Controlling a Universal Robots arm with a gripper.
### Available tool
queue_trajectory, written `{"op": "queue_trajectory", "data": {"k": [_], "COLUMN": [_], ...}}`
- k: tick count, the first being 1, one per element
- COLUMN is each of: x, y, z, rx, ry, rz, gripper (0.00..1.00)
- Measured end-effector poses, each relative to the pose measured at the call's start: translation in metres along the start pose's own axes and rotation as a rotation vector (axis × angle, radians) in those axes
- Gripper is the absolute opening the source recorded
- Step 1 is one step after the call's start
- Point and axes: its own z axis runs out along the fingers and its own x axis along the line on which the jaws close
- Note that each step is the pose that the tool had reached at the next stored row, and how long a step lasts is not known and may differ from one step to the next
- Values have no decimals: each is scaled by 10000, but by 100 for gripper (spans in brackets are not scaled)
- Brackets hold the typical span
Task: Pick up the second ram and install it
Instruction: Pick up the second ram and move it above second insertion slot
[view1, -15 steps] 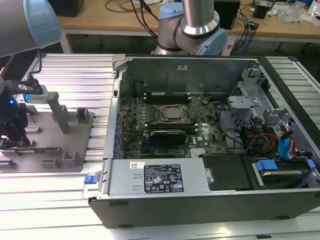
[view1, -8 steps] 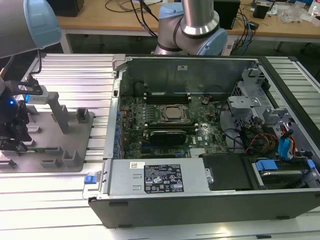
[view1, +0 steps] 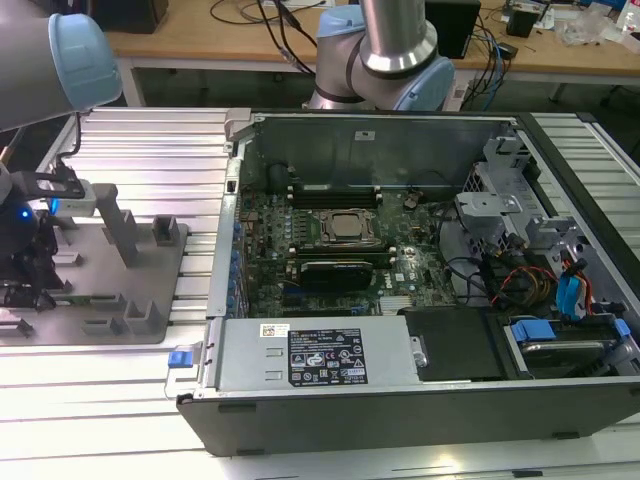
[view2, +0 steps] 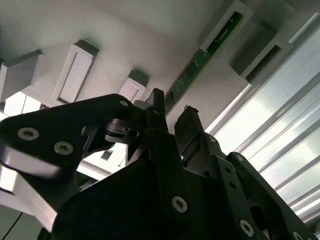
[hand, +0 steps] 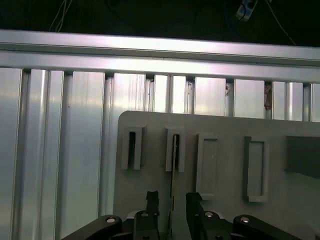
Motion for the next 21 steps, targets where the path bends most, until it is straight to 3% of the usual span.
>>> {"op": "queue_trajectory", "data": {"k": [9, 10, 11, 19, 21], "x": [-45, -45, -44, -44, -44], "y": [-4, -4, -4, -3, -4], "z": [34, 34, 34, 29, 28], "rx": [-1, -1, -1, -1, 0], "ry": [28, 28, 28, 28, 27], "rz": [-51, -51, -51, -51, -50], "gripper": [34, 33, 25, 25, 17]}}
